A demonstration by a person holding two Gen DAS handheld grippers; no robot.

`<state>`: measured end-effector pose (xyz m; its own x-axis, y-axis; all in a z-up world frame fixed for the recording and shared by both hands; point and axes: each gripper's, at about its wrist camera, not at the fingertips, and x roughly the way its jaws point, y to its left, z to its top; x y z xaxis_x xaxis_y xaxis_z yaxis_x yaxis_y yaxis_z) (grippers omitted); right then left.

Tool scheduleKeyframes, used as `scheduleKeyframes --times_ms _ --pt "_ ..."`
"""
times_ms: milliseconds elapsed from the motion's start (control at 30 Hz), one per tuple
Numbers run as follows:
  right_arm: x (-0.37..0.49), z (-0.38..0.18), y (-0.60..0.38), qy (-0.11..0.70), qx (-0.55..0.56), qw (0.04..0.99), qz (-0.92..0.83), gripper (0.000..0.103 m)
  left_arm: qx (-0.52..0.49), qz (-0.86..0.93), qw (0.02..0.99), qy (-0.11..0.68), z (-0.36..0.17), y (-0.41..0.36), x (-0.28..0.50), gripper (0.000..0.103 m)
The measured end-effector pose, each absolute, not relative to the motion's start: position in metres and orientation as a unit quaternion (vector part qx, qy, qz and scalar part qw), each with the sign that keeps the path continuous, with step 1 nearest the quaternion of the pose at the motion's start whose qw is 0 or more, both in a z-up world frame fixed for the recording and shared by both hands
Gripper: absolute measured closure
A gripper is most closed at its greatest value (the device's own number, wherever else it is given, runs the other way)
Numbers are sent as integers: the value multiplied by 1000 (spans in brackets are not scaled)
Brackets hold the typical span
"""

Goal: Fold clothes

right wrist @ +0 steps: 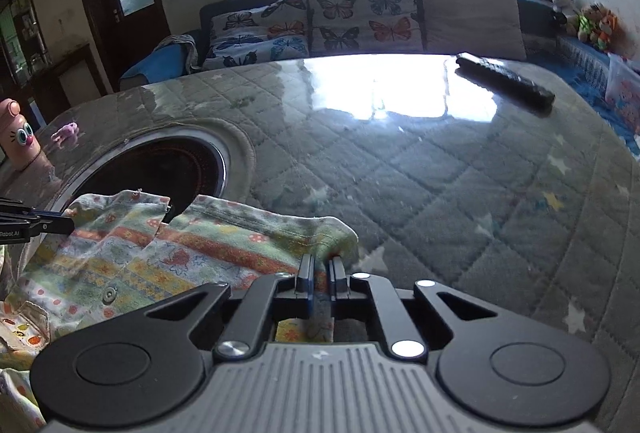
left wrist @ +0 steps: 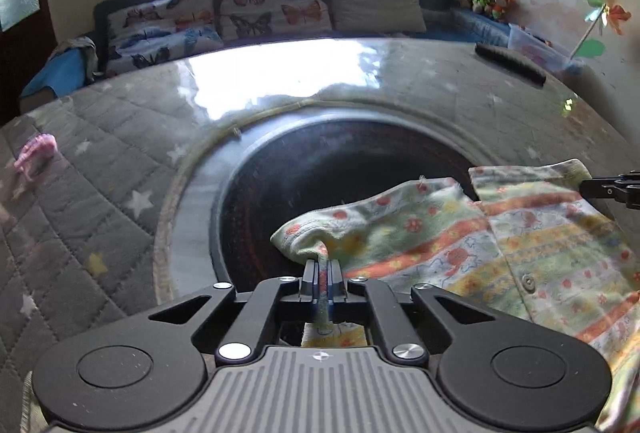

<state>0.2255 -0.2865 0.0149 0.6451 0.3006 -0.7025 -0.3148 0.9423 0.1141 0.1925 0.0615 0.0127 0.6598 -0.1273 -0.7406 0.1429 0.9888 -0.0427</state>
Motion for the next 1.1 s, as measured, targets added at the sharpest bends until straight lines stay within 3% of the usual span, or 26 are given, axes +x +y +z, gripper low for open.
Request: scheduleKeyframes --times_ms 333,500,533,700,767,833,867,933,1100 --pt "287 55 -236 325 -36 922 205 98 29 -36 946 321 63 93 220 99" --pt "328 47 -212 326 -44 923 198 98 61 -9 950 305 55 97 253 99" --pt "335 42 -210 333 -45 922 195 93 62 -5 948 313 49 98 260 98" --pt "340 28 -203 351 -51 914 195 91 60 8 937 345 24 105 274 95" --pt "331 26 -200 355 -57 909 208 82 57 11 935 351 19 109 269 95" --pt "319 24 -196 359 -65 904 223 79 53 13 935 350 19 114 259 88" --pt "314 23 -193 362 -69 901 230 72 51 18 935 350 19 116 253 85" --pt "302 19 -186 368 -74 893 247 58 46 26 936 349 20 120 239 69" --pt "263 6 -158 379 -102 871 294 48 21 46 940 336 28 133 190 51"
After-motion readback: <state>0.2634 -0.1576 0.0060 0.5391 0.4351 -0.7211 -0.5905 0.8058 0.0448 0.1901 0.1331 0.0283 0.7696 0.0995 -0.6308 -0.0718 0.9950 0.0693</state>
